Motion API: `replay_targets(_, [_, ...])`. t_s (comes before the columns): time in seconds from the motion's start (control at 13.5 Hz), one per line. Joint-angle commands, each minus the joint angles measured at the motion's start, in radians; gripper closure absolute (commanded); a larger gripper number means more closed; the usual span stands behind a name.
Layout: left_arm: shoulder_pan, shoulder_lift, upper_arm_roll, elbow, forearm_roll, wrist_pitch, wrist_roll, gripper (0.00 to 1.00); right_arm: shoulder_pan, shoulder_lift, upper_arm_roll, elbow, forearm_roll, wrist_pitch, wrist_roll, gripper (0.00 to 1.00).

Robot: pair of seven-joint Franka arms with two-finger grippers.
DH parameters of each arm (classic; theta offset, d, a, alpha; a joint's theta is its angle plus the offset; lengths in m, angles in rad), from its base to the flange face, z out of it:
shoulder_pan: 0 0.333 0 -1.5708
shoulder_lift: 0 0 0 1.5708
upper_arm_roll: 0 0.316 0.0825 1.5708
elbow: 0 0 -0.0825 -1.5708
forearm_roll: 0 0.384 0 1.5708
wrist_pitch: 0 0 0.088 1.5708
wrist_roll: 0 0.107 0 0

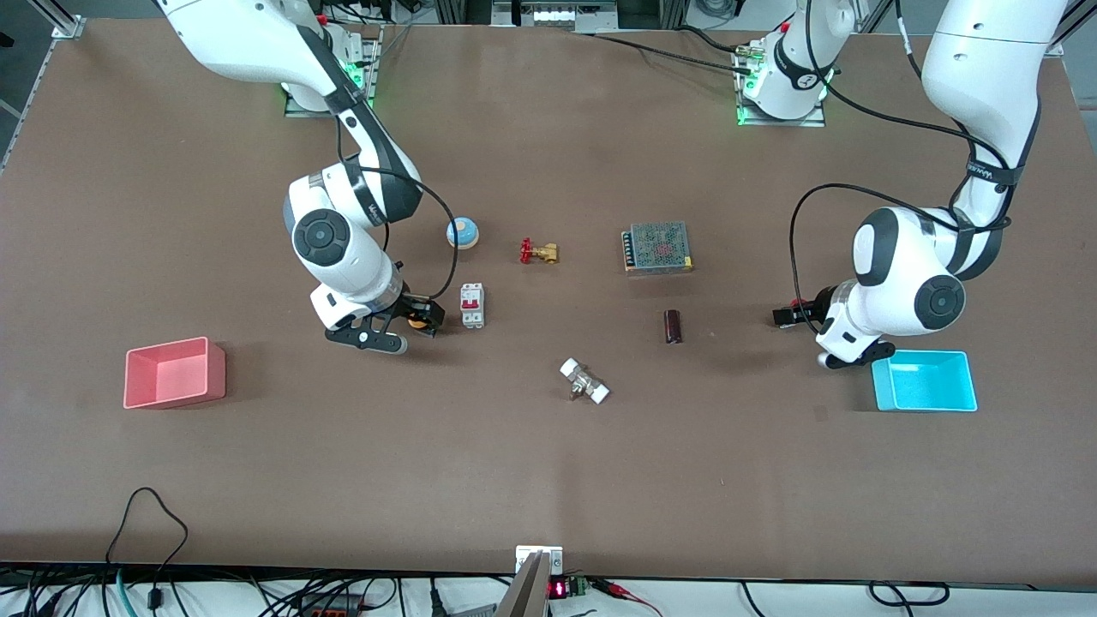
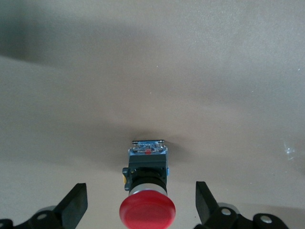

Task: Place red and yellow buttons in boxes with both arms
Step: 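Grasp the yellow button with the right gripper while the left gripper grasps the red, then carry the yellow button to the pink box while the left gripper carries red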

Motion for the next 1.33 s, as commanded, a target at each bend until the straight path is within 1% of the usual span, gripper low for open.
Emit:
replay_targets(0.0, [-0.001, 0.001, 0.001, -0.015, -0.013, 0.02, 0.029, 0.0, -0.006, 0.043, 0.007, 0.019, -0.009, 0.038, -0.014, 0.0])
replay_targets(0.07, [-0.001, 0.005, 0.0, -0.017, -0.013, 0.025, 0.029, 0.01, -0.007, 0.051, 0.007, 0.02, -0.01, 0.044, -0.012, 0.0])
replay_targets(0.3, [-0.003, 0.011, 0.0, -0.021, -0.016, 0.029, 0.028, 0.17, -0.006, 0.057, 0.009, 0.02, -0.01, 0.049, -0.015, 0.01])
replay_targets(0.37, [-0.003, 0.012, 0.0, -0.021, -0.016, 0.029, 0.028, 0.23, -0.007, 0.062, 0.009, 0.02, -0.01, 0.049, -0.021, 0.09])
replay_targets(0.44, [-0.003, 0.012, 0.0, -0.021, -0.017, 0.029, 0.028, 0.34, -0.007, 0.062, 0.009, 0.02, -0.01, 0.049, -0.024, 0.21])
replay_targets(0.59, [-0.003, 0.012, 0.0, -0.021, -0.019, 0.029, 0.028, 0.47, -0.009, 0.062, 0.009, 0.02, -0.012, 0.049, -0.027, 0.43])
replay_targets(0.66, [-0.003, 0.012, 0.0, -0.021, -0.019, 0.029, 0.028, 0.51, -0.01, 0.063, 0.01, 0.02, -0.012, 0.049, -0.029, 0.53])
replay_targets(0.74, [-0.003, 0.012, 0.0, -0.023, -0.019, 0.029, 0.029, 0.54, -0.012, 0.065, 0.01, 0.02, -0.012, 0.049, -0.035, 0.6])
replay_targets(0.81, [-0.003, 0.011, 0.0, -0.029, -0.019, 0.029, 0.029, 0.58, -0.012, 0.068, 0.01, 0.022, -0.012, 0.049, -0.043, 0.63])
replay_targets(0.96, [-0.003, -0.009, 0.0, -0.027, -0.019, 0.025, 0.029, 0.65, -0.015, 0.068, 0.01, 0.022, -0.012, 0.049, -0.046, 0.64])
replay_targets(1.11, [0.002, -0.075, 0.001, -0.021, -0.014, 0.017, 0.025, 0.67, -0.02, 0.063, 0.009, 0.028, -0.01, 0.046, -0.075, 0.65])
replay_targets(1.18, [0.017, -0.116, 0.009, -0.012, -0.013, -0.004, 0.025, 0.67, -0.03, 0.045, 0.009, 0.031, -0.007, 0.035, -0.105, 0.66])
replay_targets(1.26, [0.061, -0.129, 0.008, 0.026, -0.01, -0.059, 0.032, 0.67, -0.055, 0.005, 0.009, 0.031, -0.003, 0.002, -0.142, 0.66])
